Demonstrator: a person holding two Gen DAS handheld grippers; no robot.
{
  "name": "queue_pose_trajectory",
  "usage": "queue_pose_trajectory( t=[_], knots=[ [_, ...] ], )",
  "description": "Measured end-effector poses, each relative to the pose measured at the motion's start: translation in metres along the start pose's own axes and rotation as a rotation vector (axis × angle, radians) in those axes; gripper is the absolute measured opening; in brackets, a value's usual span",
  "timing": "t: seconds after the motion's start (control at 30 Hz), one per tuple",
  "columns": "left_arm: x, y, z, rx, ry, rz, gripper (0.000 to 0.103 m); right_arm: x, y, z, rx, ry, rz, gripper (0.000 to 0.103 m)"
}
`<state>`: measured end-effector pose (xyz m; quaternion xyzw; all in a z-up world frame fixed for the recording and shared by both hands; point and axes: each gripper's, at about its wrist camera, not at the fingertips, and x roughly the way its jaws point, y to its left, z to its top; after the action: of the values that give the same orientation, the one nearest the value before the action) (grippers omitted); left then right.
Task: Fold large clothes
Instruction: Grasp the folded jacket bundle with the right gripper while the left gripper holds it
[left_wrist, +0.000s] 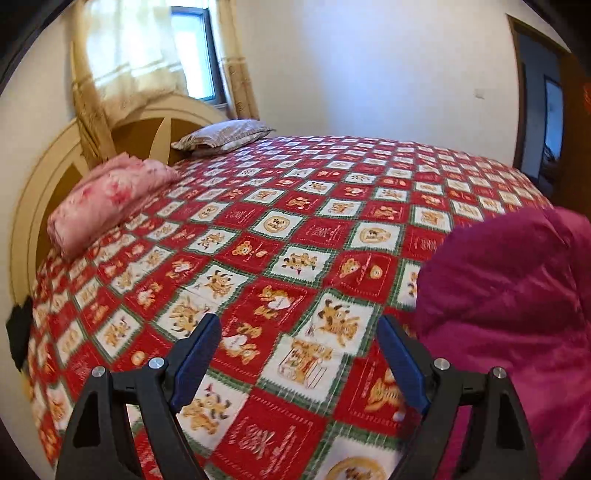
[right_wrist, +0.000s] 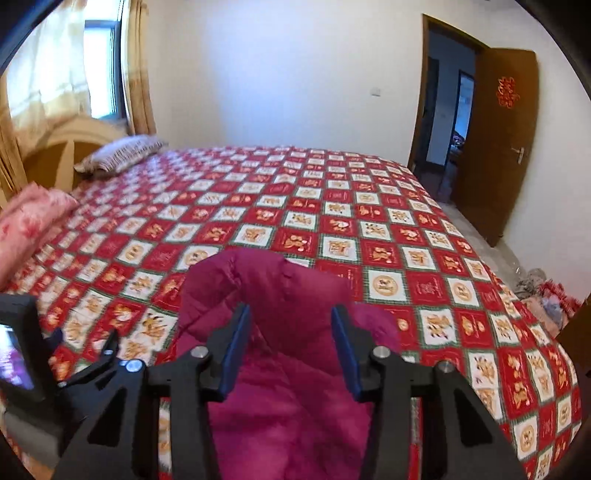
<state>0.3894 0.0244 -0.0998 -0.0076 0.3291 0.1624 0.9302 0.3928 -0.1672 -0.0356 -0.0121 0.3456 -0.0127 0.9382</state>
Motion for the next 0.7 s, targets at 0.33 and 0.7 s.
queue_pose_trajectory(
  t=[0.33, 0.7],
  knots=[
    [0.024, -0.079, -0.002, 0.062, 0.022, -0.185, 0.086, 0.068, -0.053, -0.05, 0.054, 0.112, -0.085, 0.047],
    [0.027, -0.142, -0.031, 0.261, -0.064, -0.141, 0.087, 0.096, -0.098, -0.093, 0.213, 0.109, 0.014, 0.047]
  ],
)
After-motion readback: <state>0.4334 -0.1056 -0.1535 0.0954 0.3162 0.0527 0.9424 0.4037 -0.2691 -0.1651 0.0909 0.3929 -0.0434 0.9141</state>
